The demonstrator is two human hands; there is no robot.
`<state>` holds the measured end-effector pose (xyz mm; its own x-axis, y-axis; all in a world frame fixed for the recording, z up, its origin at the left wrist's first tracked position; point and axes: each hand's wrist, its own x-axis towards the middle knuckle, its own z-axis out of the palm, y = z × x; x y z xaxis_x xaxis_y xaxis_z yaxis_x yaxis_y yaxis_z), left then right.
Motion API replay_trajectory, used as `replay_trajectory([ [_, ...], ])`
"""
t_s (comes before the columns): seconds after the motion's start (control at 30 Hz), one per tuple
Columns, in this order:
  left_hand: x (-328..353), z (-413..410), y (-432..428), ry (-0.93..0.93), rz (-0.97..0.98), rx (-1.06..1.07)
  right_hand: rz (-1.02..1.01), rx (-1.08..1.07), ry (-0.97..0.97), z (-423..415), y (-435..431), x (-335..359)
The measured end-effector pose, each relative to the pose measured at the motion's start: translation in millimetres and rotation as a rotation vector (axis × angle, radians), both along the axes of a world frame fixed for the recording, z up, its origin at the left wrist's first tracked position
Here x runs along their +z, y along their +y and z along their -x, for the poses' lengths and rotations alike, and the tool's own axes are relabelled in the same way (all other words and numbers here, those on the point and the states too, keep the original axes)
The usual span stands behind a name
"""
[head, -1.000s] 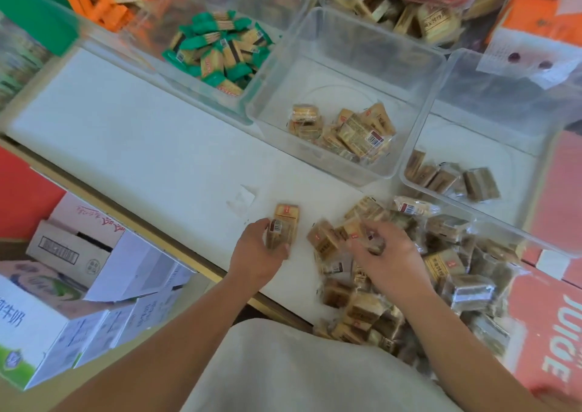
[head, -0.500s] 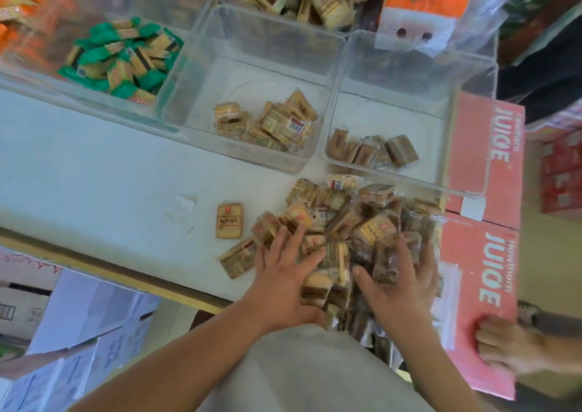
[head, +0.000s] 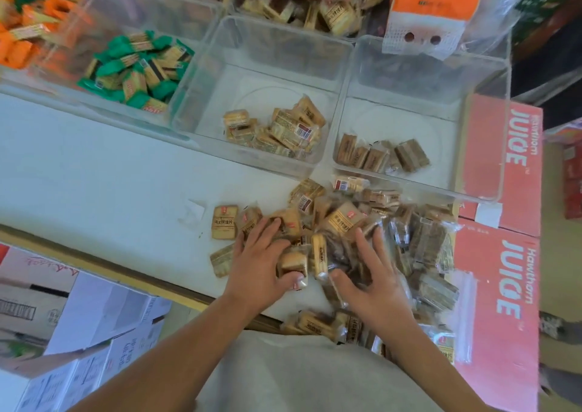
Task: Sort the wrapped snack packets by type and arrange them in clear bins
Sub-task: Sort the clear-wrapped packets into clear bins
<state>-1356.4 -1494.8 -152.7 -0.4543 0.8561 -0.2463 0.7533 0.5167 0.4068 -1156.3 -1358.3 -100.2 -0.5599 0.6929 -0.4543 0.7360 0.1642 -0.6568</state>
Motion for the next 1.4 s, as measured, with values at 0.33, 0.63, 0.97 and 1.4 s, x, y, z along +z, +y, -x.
replay_trajectory([
  [0.33,6,57,-3,-0.159,0.049,0.57,0.051,-0.269,-0.038,24,42,0],
  [0.63,-9,75,5,-0.441,0.033,0.721,0.137,-0.244,-0.057,34,47,15],
  [0.97,2,56,14,-0.619,-0.161,0.849,0.072,-0.146,-0.071,68,71,32],
  [1.4,18,69,44,-1.038,-0.166,1.277,0.186,-0.352,0.06,74,49,42],
])
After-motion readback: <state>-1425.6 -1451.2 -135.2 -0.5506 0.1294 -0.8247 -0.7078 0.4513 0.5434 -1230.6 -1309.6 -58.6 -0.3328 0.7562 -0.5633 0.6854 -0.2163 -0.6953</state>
